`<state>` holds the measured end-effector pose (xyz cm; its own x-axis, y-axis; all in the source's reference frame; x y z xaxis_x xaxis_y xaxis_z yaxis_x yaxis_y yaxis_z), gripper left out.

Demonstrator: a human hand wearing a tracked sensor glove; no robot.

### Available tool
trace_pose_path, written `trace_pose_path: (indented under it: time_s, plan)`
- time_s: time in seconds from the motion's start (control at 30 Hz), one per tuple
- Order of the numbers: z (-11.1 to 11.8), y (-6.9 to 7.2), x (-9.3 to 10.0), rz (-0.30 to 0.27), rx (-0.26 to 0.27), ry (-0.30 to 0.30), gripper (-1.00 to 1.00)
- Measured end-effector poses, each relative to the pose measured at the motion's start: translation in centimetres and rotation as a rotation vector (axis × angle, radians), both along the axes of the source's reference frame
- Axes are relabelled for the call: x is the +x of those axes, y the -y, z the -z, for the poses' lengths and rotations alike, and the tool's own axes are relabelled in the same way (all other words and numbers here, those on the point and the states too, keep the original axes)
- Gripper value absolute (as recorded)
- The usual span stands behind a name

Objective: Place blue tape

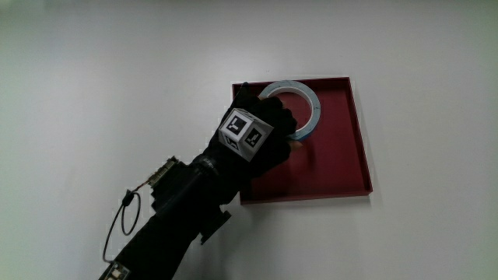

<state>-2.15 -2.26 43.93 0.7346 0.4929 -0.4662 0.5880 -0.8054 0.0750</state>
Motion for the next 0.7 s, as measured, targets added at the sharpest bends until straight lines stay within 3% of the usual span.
trace_pose_path:
  time_s: [0.4, 0.7]
  plan:
    - [-5.5, 0.1, 1.5, 0.0, -0.108, 0.08, 0.0]
    - [-7.1, 0.1, 1.8, 0.0, -0.154, 0.129, 0.0]
